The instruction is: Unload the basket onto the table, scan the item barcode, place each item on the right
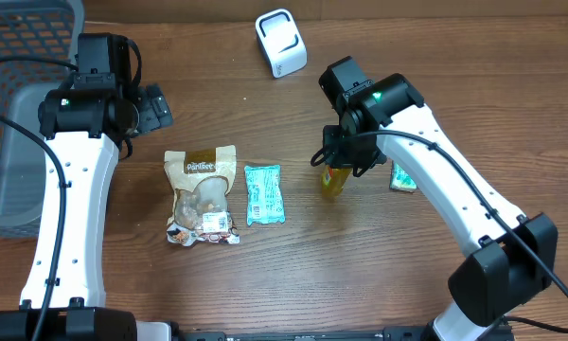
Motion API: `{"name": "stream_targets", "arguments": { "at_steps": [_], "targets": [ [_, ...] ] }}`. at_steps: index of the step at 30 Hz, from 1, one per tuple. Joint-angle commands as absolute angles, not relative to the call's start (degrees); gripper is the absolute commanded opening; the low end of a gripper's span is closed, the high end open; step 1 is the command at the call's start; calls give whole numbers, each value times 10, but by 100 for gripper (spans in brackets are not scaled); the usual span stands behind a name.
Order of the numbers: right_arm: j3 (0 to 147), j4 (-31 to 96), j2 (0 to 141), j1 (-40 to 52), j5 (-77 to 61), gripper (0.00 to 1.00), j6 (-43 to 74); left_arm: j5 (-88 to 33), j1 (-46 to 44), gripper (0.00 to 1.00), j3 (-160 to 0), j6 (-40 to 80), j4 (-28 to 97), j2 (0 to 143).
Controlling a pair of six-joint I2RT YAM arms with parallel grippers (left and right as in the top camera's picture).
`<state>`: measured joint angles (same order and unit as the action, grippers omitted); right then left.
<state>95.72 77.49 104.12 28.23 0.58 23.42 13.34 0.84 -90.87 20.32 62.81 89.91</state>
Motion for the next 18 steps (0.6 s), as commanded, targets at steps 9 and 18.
{"name": "stream_targets", "arguments": {
  "at_steps": [9,18],
  "targets": [
    [967,762,1041,285,71,6,258,139,7,100,-911,188,628,897],
    [935,730,1041,285,71,6,258,139,7,99,-911,188,628,897]
  ]
}}
